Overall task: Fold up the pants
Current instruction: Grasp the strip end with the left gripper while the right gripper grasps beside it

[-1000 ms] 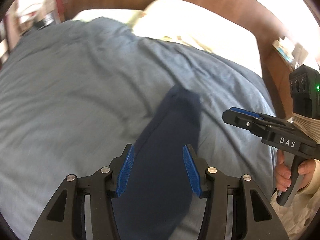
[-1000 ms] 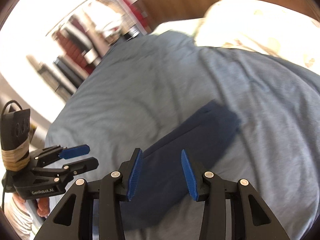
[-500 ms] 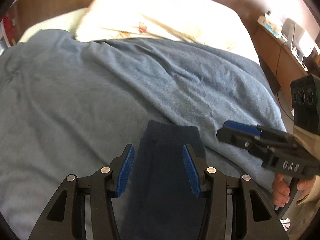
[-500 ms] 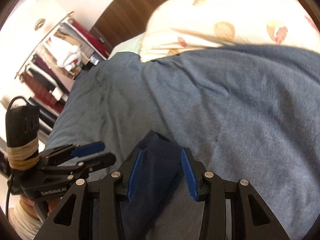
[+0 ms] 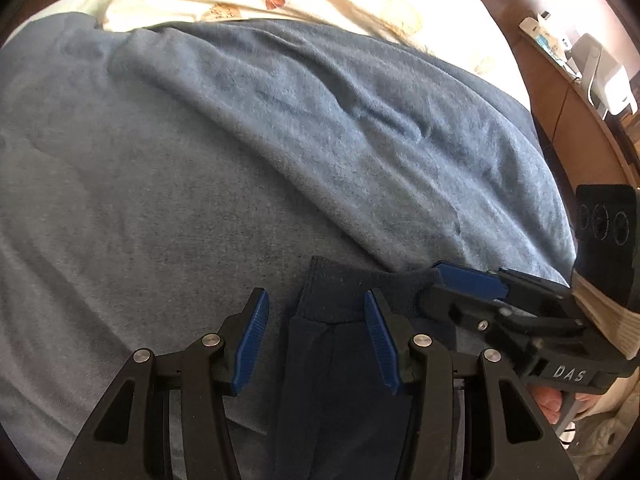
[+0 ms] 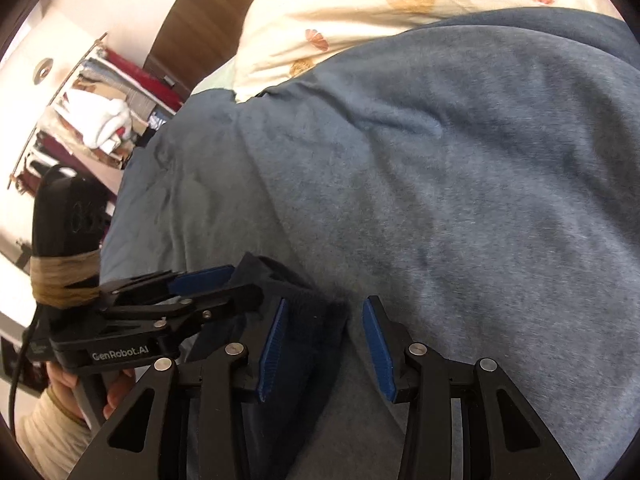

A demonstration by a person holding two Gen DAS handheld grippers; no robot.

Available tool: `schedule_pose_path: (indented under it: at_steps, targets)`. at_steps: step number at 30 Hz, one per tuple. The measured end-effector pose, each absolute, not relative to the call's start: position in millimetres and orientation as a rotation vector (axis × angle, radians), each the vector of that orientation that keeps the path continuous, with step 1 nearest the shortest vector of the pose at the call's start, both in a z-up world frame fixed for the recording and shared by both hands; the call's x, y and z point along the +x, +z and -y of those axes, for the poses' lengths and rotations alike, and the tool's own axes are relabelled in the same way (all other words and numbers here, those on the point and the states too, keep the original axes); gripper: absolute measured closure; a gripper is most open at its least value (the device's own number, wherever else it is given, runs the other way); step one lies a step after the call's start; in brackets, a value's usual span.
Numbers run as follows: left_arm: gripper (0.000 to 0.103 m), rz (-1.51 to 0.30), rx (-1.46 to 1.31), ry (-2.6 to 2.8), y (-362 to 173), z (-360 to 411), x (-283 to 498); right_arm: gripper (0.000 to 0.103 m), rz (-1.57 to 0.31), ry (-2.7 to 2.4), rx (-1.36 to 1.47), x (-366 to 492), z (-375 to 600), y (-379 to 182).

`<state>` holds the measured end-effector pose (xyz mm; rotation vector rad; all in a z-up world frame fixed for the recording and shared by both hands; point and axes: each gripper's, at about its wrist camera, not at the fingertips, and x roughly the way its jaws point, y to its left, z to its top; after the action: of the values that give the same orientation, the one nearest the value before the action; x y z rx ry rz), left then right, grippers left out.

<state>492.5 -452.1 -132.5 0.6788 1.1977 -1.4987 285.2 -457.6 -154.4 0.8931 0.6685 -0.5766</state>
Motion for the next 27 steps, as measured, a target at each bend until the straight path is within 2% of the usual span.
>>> schedule_pose_path:
  at_steps: [9,12,15,19,23,27]
  targets:
    - [0.056,-1.241,0.696,-1.507,-153.4,465.7,493.9,0.071,-0.691,-0.531,0.914,286.5,466.3,-175.4]
    - [0.066,-1.259,0.681,-1.514,-155.5,467.7,492.8,0.073,-0.697,-0.519,0.908,289.8,467.0,-176.6]
    - [0.071,-1.242,0.709,-1.519,-154.5,467.8,488.0,0.074,-0.697,-0.512,0.908,292.2,468.2,-178.0]
    - [0.083,-1.244,0.704,-1.511,-150.2,468.7,481.9,0.078,-0.709,-0.497,0.9,294.1,469.5,-178.7]
    - [0.084,-1.187,0.694,-1.484,-134.5,461.5,472.8,0.086,-0.708,-0.481,0.918,295.1,473.4,-173.8]
    - [0.084,-1.108,0.693,-1.483,-108.6,450.4,460.9,0.088,-0.687,-0.483,0.871,292.6,467.3,-152.3]
